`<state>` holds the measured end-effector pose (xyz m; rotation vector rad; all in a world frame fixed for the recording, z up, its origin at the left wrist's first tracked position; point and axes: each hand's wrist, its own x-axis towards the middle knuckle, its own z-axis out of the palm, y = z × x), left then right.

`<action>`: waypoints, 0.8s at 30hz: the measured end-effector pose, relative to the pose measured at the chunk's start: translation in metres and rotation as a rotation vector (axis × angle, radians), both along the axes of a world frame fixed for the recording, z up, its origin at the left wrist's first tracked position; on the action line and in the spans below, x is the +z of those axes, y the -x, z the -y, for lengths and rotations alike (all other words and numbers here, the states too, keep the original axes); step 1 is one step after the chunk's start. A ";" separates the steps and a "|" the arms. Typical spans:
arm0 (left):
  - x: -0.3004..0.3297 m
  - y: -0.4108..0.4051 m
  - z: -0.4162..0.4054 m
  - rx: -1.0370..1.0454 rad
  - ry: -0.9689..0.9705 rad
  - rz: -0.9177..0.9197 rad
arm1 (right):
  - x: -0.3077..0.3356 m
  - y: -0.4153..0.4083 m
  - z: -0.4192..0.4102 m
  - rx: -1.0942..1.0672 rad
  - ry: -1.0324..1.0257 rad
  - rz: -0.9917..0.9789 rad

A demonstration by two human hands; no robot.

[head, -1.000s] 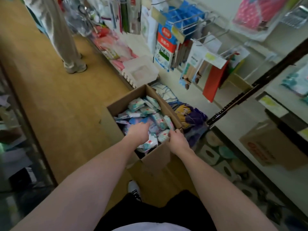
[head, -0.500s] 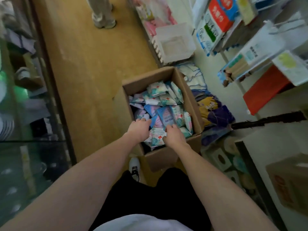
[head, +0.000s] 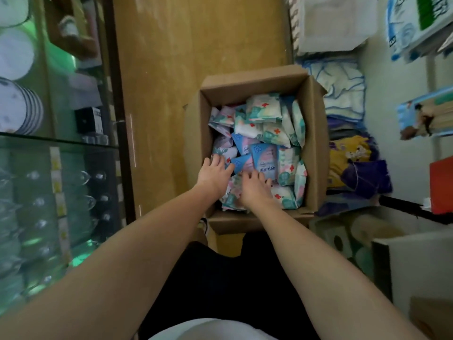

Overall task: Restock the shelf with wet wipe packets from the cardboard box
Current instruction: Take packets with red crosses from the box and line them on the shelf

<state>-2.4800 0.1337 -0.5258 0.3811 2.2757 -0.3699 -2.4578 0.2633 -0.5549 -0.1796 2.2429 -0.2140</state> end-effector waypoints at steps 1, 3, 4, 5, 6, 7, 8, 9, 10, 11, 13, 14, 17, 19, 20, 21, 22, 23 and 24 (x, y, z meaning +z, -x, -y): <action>-0.001 0.002 -0.003 -0.012 0.026 0.002 | -0.001 0.003 -0.001 0.022 -0.014 0.004; -0.002 0.005 -0.009 -0.043 0.079 -0.006 | -0.003 0.009 -0.001 0.054 -0.029 0.035; -0.001 0.007 -0.012 -0.062 0.102 -0.016 | -0.003 0.011 -0.002 0.061 -0.028 0.059; -0.001 0.009 -0.014 -0.080 0.120 -0.031 | -0.003 0.013 -0.002 0.067 -0.028 0.077; -0.001 0.011 -0.015 -0.088 0.133 -0.044 | -0.003 0.015 -0.002 0.073 -0.034 0.083; 0.000 0.011 -0.016 -0.080 0.144 -0.050 | -0.003 0.017 -0.002 0.074 -0.044 0.081; 0.000 0.011 -0.016 -0.059 0.160 -0.054 | -0.003 0.019 -0.003 0.067 -0.054 0.075; 0.001 0.011 -0.017 -0.033 0.179 -0.056 | -0.003 0.021 -0.004 0.052 -0.061 0.069; 0.002 0.010 -0.017 -0.005 0.191 -0.056 | -0.002 0.023 -0.006 0.030 -0.065 0.068; 0.003 0.009 -0.018 0.020 0.192 -0.054 | -0.002 0.024 -0.009 0.005 -0.064 0.070; 0.003 0.007 -0.018 0.049 0.177 -0.047 | -0.001 0.026 -0.015 -0.058 -0.044 0.078; 0.004 0.006 -0.017 0.050 0.168 -0.049 | -0.001 0.026 -0.018 -0.094 -0.026 0.078; 0.008 0.001 -0.016 0.023 0.150 -0.051 | 0.004 0.026 -0.019 -0.195 0.032 0.085; 0.012 -0.002 -0.018 0.003 0.107 -0.035 | 0.011 0.025 -0.018 -0.217 0.045 0.070; 0.014 -0.002 -0.019 0.015 0.066 -0.023 | 0.016 0.024 -0.017 -0.227 0.045 0.052; 0.016 -0.003 -0.021 0.044 0.016 -0.012 | 0.020 0.022 -0.016 -0.239 0.044 0.032; 0.019 -0.003 -0.022 0.074 -0.033 -0.005 | 0.025 0.020 -0.016 -0.252 0.046 0.014; 0.023 -0.002 -0.024 0.086 -0.079 -0.011 | 0.030 0.018 -0.015 -0.264 0.047 0.000; 0.027 -0.001 -0.025 0.086 -0.119 -0.024 | 0.034 0.017 -0.016 -0.280 0.049 -0.010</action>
